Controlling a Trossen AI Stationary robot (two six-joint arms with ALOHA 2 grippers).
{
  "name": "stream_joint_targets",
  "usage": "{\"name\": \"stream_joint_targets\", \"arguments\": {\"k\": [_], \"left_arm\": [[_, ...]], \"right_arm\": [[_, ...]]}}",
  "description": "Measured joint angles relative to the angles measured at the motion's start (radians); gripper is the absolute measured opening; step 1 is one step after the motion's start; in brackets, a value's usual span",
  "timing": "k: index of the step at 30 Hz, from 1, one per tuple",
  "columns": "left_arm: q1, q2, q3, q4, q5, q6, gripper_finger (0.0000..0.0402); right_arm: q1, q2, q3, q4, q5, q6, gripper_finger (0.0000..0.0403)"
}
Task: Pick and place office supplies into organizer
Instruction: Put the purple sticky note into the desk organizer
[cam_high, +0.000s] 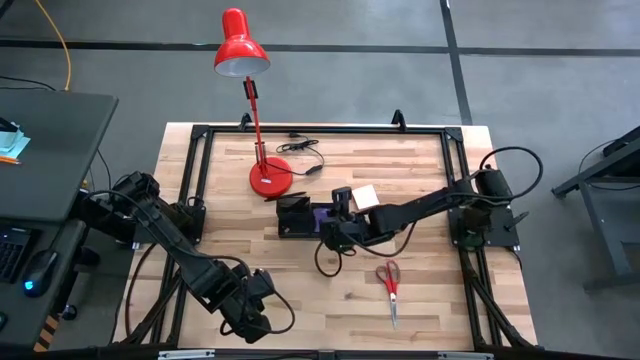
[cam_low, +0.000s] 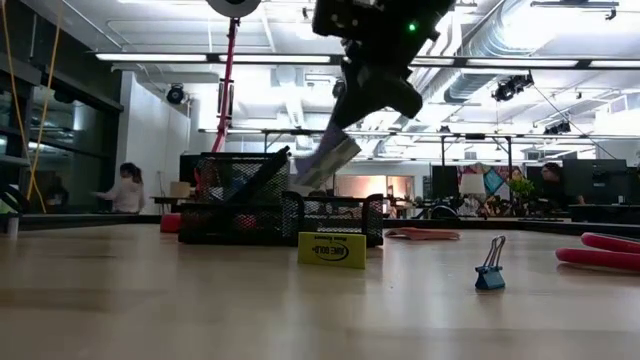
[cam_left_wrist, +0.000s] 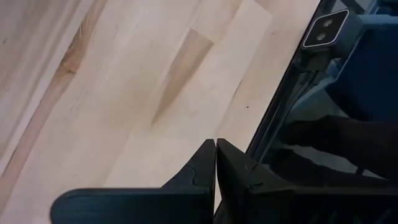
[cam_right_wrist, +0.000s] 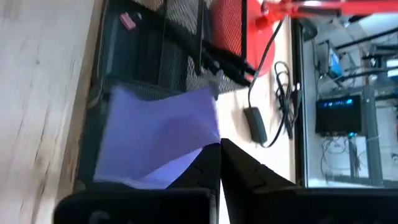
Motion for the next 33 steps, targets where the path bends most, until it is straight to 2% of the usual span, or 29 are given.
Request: {"name": "stream_joint_targets", "arguments": {"k": [11, 27, 33], "left_arm": [[0.000, -0.001, 0.000, -0.013, -0.002, 0.007, 0.0001], [0.000, -0.001, 0.000, -0.013, -0.002, 0.009, 0.0001], [0.000, -0.001, 0.000, -0.013, -0.002, 0.009, 0.0001]], "right_arm": [[-0.046, 0.000, 0.000, -0.027, -0.011, 0.069, 0.0000], [-0.095, 0.000, 0.000, -0.055, -0.028, 0.070, 0.0000], [-0.098, 0.000, 0.000, -0.065, -0.105, 0.068, 0.0002]]}}
